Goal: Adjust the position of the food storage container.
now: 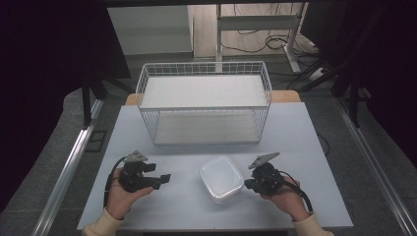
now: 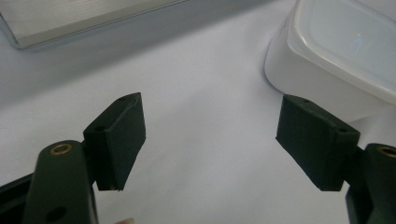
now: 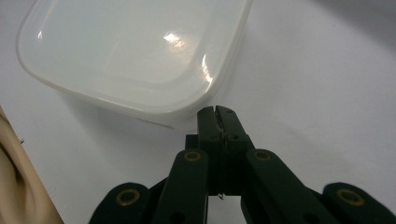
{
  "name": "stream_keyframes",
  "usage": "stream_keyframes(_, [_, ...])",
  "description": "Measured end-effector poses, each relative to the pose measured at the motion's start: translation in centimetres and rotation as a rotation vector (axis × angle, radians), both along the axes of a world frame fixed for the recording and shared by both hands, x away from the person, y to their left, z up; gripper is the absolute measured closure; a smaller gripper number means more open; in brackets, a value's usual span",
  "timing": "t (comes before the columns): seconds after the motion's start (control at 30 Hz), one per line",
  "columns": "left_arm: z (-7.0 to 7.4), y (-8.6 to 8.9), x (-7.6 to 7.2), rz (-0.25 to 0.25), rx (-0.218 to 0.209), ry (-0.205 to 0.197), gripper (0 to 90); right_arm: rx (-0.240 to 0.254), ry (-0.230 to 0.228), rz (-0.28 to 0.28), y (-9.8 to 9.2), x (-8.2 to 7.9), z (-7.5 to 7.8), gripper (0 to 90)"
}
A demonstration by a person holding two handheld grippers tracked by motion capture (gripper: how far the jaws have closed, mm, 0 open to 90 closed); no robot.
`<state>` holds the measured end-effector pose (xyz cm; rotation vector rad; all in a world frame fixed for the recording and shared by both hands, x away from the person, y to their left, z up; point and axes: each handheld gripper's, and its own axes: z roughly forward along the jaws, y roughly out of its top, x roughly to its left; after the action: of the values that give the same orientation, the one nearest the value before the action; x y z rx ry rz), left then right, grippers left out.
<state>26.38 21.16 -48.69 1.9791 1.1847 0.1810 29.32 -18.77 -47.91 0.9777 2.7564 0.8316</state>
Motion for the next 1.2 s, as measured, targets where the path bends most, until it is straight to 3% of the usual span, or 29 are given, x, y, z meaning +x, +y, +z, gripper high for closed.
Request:
stream_keyframes(0.4, [0.1, 0.1, 0.0, 0.003, -0.006, -0.004, 23.5, 0.021, 0.005, 0.034, 1.6, -0.7, -0.3, 89.0])
stream_keyframes(0.83, [0.0, 0.1, 0.0, 0.0, -0.001, -0.002, 23.5, 0.045, -0.028, 0.077, 3.9, -1.3, -1.1, 89.1])
stream_keyframes(1.07, [0.1, 0.0, -0.1, 0.002, -0.007, -0.003, 23.4, 0.047, -0.029, 0.079, 4.3, -1.6, -1.1, 89.1])
stream_keyframes(1.2, [0.2, 0.2, -0.1, 0.006, -0.02, -0.004, 23.3, 0.052, -0.054, 0.055, 3.5, -1.4, -0.3, 89.0])
